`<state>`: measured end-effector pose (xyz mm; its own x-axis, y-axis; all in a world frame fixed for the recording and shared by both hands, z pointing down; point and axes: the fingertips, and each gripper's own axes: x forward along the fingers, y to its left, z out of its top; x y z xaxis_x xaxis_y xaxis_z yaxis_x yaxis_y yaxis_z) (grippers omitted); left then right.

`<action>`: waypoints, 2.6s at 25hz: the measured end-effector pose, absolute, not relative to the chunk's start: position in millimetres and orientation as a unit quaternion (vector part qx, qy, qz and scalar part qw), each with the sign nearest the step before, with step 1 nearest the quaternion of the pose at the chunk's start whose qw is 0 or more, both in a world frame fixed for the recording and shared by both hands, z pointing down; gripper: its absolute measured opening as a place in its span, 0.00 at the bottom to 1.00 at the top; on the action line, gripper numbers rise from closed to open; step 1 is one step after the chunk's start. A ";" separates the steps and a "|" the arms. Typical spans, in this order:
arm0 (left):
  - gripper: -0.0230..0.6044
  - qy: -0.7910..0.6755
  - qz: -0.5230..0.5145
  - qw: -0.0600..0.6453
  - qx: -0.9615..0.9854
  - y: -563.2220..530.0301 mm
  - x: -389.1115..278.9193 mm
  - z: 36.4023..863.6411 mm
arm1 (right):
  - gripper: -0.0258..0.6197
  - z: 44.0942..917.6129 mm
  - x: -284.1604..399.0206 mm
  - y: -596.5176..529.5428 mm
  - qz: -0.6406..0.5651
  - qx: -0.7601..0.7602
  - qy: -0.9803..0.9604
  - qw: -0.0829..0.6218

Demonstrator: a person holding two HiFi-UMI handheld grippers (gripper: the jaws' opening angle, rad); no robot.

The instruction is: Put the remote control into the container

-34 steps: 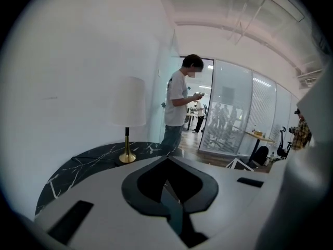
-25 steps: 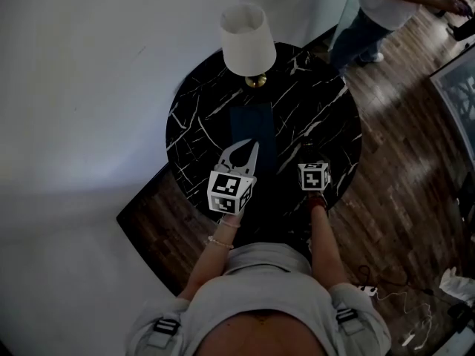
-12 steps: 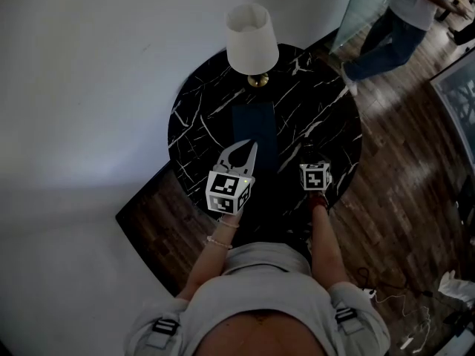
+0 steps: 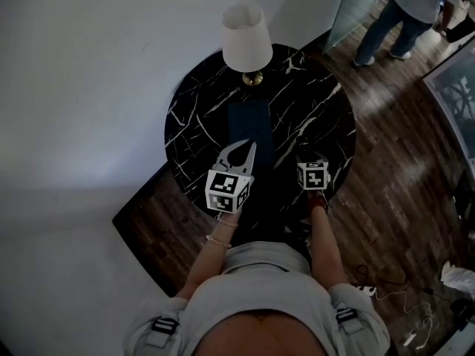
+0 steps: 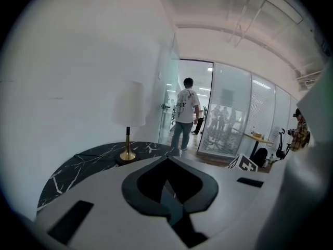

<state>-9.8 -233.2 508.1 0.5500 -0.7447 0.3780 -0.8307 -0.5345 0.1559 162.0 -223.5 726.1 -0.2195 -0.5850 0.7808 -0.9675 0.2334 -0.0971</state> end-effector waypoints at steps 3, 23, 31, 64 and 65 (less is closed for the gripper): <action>0.04 -0.452 0.131 0.160 0.868 -227.5 -6.8 506.9 | 0.38 711.6 158.9 -220.0 0.300 0.539 -0.726 0.304; 0.04 -0.445 0.120 0.163 0.872 -177.1 -5.6 507.8 | 0.38 634.4 110.2 -162.7 0.294 0.501 -0.778 0.239; 0.04 -0.470 0.116 0.170 0.858 -164.2 -26.3 508.9 | 0.38 626.4 67.5 -126.1 0.299 0.448 -0.807 0.243; 0.04 -0.537 0.109 0.226 0.805 -146.9 -115.1 548.0 | 0.38 720.8 -21.5 -95.2 0.318 0.337 -0.768 0.442; 0.04 -0.537 0.108 0.228 0.805 -148.6 -116.8 549.0 | 0.38 721.8 -23.3 -95.2 0.321 0.336 -0.766 0.445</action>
<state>-116.8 -148.6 549.0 0.4006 -0.8149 0.4190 -0.9136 -0.3204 0.2504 -23.3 -95.2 721.8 -0.3782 -0.2286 0.8970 -0.7999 0.5685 -0.1923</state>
